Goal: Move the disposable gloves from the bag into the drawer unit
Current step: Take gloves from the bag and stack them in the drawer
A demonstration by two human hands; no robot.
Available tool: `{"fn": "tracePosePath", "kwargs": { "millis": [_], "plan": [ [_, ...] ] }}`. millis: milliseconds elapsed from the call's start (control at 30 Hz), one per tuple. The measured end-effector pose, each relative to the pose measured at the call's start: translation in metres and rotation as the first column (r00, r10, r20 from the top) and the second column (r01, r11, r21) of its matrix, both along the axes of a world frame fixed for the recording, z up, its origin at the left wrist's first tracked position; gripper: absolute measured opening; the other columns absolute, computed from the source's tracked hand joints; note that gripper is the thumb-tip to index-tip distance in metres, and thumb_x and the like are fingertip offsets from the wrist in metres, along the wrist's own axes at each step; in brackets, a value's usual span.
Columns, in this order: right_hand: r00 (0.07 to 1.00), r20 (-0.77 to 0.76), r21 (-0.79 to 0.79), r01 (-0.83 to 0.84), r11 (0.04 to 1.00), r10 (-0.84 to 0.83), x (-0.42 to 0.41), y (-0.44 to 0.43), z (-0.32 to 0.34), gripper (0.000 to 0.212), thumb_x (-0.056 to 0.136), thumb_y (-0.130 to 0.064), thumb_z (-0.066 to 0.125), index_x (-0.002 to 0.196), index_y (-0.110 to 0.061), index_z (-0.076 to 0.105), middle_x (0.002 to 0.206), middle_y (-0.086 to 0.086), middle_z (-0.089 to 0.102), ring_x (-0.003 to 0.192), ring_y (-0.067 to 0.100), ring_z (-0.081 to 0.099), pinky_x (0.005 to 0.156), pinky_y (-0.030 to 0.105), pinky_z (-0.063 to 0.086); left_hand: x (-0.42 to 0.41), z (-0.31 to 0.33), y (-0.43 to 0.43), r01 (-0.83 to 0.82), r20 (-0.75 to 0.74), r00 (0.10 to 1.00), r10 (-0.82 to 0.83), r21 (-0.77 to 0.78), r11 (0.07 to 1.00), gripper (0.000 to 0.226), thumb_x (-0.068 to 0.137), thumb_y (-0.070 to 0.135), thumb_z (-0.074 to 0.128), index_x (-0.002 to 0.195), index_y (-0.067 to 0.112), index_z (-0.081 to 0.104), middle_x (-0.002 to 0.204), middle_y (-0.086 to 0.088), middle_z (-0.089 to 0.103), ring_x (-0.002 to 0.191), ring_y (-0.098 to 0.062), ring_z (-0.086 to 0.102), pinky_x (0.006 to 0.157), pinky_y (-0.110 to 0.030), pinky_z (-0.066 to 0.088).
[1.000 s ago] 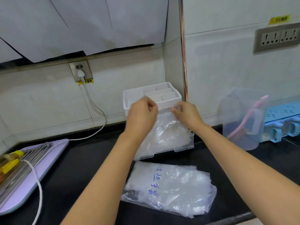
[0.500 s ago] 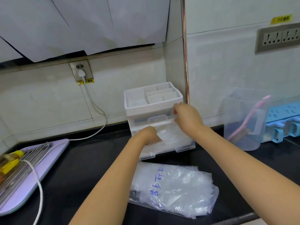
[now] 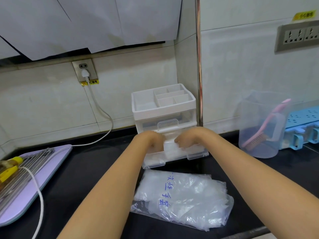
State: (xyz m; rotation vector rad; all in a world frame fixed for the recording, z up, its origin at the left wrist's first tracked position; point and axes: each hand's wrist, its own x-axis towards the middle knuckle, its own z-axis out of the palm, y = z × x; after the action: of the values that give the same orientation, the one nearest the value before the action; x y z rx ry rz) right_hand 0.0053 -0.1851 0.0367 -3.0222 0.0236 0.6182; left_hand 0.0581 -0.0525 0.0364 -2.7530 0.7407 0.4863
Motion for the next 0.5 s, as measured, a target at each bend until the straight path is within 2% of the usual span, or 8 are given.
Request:
{"fn": "tracePosePath", "kwargs": {
  "millis": [100, 233, 367, 500],
  "plan": [
    [0.998, 0.041, -0.048, 0.049, 0.998, -0.047, 0.005, 0.0, 0.001, 0.046, 0.098, -0.008, 0.035, 0.144, -0.003, 0.034, 0.151, 0.012, 0.034, 0.122, 0.029, 0.044, 0.095, 0.035, 0.038, 0.004, 0.007, -0.001, -0.033, 0.0, 0.999, 0.033, 0.114, 0.993, 0.048, 0.088, 0.018, 0.055, 0.136, 0.018, 0.047, 0.13, -0.008, 0.052, 0.11, -0.028, 0.054, 0.085, -0.034, 0.046],
    [0.992, 0.047, -0.047, 0.121, 0.991, -0.119, 0.013, 0.006, -0.002, 0.047, 0.098, -0.01, 0.036, 0.145, -0.004, 0.034, 0.148, 0.014, 0.035, 0.13, 0.031, 0.041, 0.101, 0.036, 0.039, 0.004, 0.006, -0.003, -0.02, -0.008, 1.0, 0.022, 0.126, 0.992, 0.044, 0.091, 0.018, 0.052, 0.135, 0.012, 0.048, 0.127, -0.012, 0.056, 0.093, -0.025, 0.051, 0.08, -0.03, 0.044],
    [0.992, 0.045, -0.057, 0.124, 0.991, -0.121, 0.016, 0.011, -0.003, 0.047, 0.098, -0.014, 0.039, 0.145, -0.007, 0.035, 0.146, 0.012, 0.038, 0.127, 0.03, 0.044, 0.098, 0.034, 0.04, 0.005, 0.006, -0.005, -0.029, -0.054, 0.998, 0.035, 0.095, 0.995, 0.049, 0.093, 0.017, 0.05, 0.14, 0.01, 0.041, 0.134, -0.015, 0.052, 0.099, -0.025, 0.051, 0.09, -0.033, 0.045],
    [0.987, 0.07, 0.013, 0.143, 0.99, -0.144, 0.008, 0.012, 0.004, 0.047, 0.099, -0.012, 0.039, 0.145, -0.006, 0.034, 0.149, 0.012, 0.035, 0.127, 0.029, 0.043, 0.098, 0.034, 0.04, 0.002, 0.007, -0.005, -0.045, -0.079, 0.996, 0.05, 0.056, 0.997, 0.055, 0.093, 0.018, 0.052, 0.144, 0.012, 0.035, 0.138, -0.014, 0.047, 0.119, -0.029, 0.051, 0.102, -0.037, 0.044]
  ]
}}
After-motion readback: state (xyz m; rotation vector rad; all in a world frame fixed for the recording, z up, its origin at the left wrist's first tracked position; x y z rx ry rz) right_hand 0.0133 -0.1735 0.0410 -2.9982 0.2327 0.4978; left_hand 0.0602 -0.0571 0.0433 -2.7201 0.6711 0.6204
